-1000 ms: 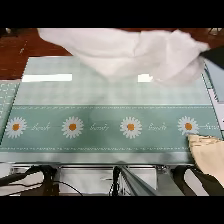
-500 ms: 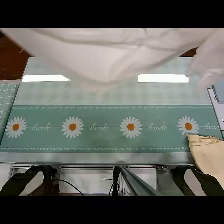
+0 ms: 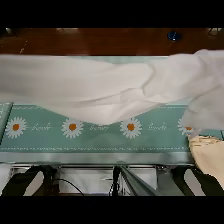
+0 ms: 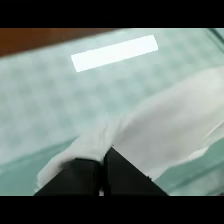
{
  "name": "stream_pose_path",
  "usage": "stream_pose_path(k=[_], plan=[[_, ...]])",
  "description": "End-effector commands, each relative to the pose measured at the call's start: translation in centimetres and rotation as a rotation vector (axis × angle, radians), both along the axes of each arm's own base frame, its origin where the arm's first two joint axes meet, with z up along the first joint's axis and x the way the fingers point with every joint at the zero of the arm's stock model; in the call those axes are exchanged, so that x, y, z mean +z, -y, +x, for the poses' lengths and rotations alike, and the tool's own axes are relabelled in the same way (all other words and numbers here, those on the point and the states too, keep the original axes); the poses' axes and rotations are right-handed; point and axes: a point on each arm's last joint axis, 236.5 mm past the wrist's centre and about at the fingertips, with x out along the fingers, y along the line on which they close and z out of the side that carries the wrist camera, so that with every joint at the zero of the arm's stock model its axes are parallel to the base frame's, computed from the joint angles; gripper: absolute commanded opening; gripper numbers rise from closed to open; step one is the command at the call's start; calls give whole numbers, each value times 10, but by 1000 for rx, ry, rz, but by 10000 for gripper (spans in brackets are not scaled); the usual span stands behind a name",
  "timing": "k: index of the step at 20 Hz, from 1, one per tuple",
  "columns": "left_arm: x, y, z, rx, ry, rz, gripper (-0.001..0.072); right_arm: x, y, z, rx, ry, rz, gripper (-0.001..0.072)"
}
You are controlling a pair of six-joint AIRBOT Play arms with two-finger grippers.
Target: Fold the shirts.
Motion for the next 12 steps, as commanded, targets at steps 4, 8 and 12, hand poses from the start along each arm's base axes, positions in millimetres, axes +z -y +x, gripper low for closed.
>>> stream_pose_path(k=[4,8,12], plan=[[-160,6,33,5,-428,-92,26,-139,12,-2,13,-442,96,16],[-285,41,67,14,-526,-155,26,-223,21,17,-71,-536,165,16],[-319,40,121,129,-401,-192,27,-263,36,59,-97,-486,170,16]])
